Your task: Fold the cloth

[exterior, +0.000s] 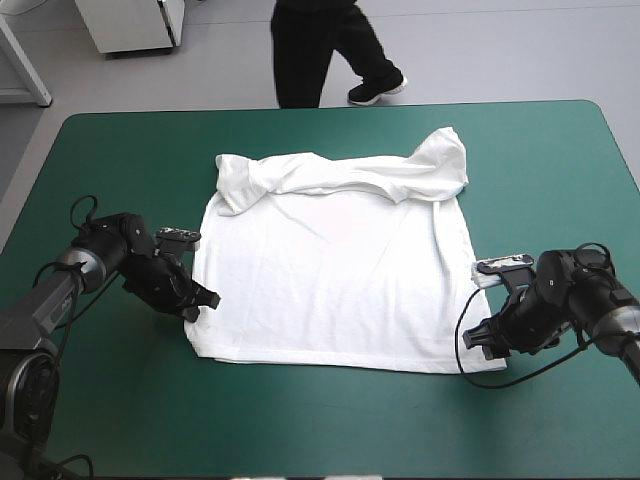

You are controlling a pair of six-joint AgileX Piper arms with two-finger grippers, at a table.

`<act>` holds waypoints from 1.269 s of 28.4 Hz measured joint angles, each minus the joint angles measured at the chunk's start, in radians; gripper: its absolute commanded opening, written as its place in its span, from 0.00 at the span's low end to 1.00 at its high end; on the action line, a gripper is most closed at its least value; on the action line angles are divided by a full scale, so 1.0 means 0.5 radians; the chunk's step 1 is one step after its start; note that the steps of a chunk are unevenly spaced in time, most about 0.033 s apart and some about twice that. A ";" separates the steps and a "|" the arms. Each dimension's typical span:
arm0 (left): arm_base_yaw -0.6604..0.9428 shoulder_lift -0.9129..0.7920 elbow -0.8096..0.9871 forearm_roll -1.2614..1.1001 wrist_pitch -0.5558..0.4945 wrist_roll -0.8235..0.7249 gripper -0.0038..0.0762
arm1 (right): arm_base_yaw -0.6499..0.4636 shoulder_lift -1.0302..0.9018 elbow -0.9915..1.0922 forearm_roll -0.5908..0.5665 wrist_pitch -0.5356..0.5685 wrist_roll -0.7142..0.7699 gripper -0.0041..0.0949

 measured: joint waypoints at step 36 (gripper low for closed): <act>0.000 -0.147 -0.081 -0.021 0.073 0.026 0.02 | 0.051 0.471 -0.193 0.295 -0.030 -0.276 0.03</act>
